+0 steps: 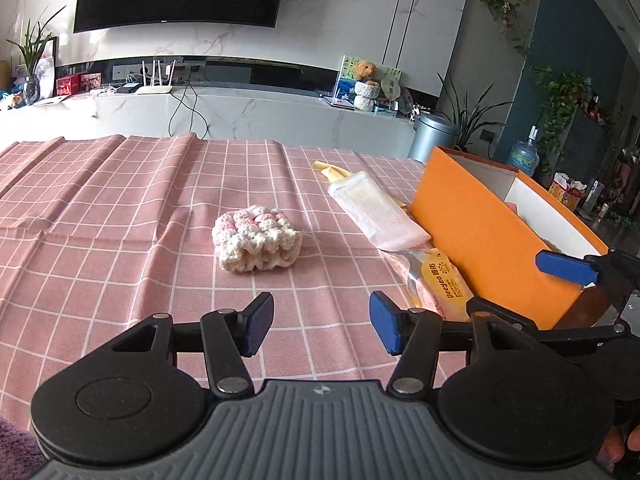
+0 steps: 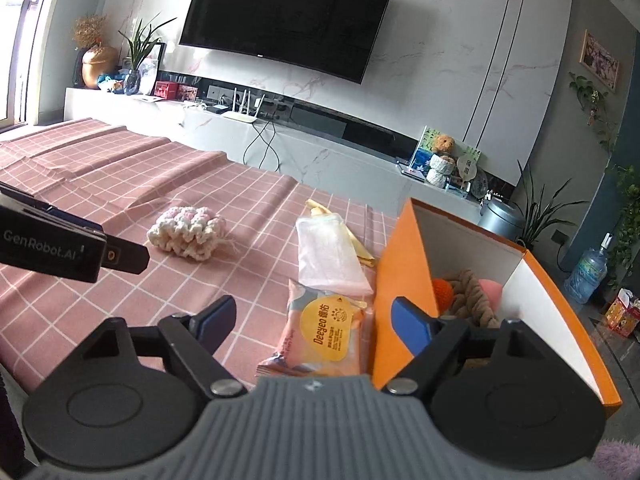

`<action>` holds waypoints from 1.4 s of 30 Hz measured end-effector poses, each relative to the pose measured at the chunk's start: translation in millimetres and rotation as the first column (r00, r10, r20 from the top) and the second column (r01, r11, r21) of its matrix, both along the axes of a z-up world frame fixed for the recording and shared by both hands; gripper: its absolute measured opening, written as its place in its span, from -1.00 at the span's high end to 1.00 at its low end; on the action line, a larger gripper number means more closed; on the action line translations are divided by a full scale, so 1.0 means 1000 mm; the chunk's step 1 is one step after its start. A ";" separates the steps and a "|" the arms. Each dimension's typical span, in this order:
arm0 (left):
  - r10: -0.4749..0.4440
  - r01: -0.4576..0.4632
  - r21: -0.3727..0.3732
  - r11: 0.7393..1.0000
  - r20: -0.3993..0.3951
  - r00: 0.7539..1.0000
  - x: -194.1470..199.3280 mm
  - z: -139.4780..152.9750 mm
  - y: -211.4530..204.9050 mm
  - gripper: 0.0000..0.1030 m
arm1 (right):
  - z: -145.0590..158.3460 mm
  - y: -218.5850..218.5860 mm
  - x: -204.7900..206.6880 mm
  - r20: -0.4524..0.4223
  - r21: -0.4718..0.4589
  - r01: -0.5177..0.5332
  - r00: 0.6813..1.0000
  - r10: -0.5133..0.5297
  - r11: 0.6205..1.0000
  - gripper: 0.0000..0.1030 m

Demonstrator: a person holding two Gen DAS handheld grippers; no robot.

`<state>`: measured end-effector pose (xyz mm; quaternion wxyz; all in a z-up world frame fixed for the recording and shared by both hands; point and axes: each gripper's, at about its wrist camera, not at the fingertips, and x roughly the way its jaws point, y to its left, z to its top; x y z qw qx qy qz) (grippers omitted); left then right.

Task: Organize soft objects
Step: 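Close the right tool on the yellow Deeyeo packet and lift it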

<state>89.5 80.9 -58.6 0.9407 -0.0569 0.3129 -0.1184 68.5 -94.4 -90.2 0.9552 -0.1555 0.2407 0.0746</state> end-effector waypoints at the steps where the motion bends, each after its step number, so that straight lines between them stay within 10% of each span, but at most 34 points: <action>1: 0.002 -0.002 0.006 1.000 0.002 1.000 0.000 -0.002 0.000 -0.26 | -0.002 0.003 0.004 -0.017 -0.005 0.003 1.000 -0.003 1.000 -0.53; 23: 0.073 -0.069 0.108 0.992 -0.033 0.997 0.065 -0.013 0.024 -0.26 | -0.049 0.039 0.114 -0.222 -0.189 0.281 0.921 -0.320 0.941 -0.43; 42: 0.046 -0.038 0.086 0.996 -0.085 0.995 0.075 -0.030 0.026 -0.26 | -0.045 0.065 0.113 -0.212 -0.134 0.123 0.966 -0.150 0.983 0.66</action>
